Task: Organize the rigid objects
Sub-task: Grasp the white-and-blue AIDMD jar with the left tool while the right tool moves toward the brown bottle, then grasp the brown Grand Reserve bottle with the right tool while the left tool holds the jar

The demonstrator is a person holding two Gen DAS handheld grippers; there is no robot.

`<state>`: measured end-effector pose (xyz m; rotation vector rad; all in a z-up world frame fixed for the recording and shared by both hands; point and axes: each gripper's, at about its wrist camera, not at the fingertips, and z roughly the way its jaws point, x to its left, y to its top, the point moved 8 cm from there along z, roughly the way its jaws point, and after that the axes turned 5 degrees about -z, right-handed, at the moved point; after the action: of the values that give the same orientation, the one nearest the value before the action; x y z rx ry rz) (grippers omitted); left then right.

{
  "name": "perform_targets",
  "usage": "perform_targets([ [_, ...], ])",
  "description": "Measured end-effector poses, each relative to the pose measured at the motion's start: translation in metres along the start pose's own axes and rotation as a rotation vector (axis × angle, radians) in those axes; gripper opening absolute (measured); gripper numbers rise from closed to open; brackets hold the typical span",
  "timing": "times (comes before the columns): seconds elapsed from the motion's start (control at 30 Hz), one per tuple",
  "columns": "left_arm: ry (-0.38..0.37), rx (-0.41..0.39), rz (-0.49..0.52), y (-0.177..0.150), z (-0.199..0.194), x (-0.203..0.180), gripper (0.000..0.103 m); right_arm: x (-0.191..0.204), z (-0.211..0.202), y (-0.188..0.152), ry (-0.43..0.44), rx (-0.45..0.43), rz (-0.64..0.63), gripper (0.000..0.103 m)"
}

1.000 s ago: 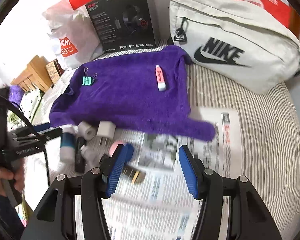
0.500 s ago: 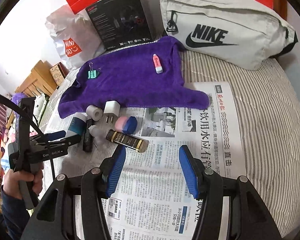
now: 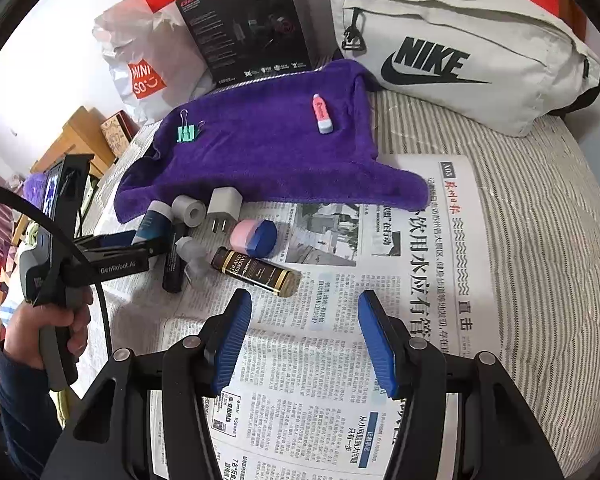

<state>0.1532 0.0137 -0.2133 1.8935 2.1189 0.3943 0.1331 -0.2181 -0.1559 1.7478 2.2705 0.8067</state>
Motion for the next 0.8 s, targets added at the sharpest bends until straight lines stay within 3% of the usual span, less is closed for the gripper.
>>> perform_targets([
  [0.27, -0.002, -0.019, 0.006, 0.016, 0.008, -0.003, 0.06, 0.01, 0.016, -0.002, 0.012, 0.034, -0.032, 0.059],
  [0.33, -0.013, -0.026, 0.009, 0.019, 0.007, -0.004, 0.047, 0.013, 0.02, -0.002, 0.017, 0.042, -0.044, 0.059],
  [0.37, -0.018, -0.028, 0.011, 0.018, 0.004, -0.003, 0.034, 0.015, 0.022, -0.003, 0.022, 0.045, -0.05, 0.059],
  [0.57, -0.023, -0.017, 0.039, 0.014, 0.0, 0.0, 0.034, 0.027, 0.037, -0.002, 0.053, 0.064, -0.116, 0.059],
  [0.8, -0.048, -0.016, 0.036, 0.011, -0.001, 0.006, 0.034, 0.043, 0.066, 0.003, 0.027, 0.097, -0.283, 0.059],
])
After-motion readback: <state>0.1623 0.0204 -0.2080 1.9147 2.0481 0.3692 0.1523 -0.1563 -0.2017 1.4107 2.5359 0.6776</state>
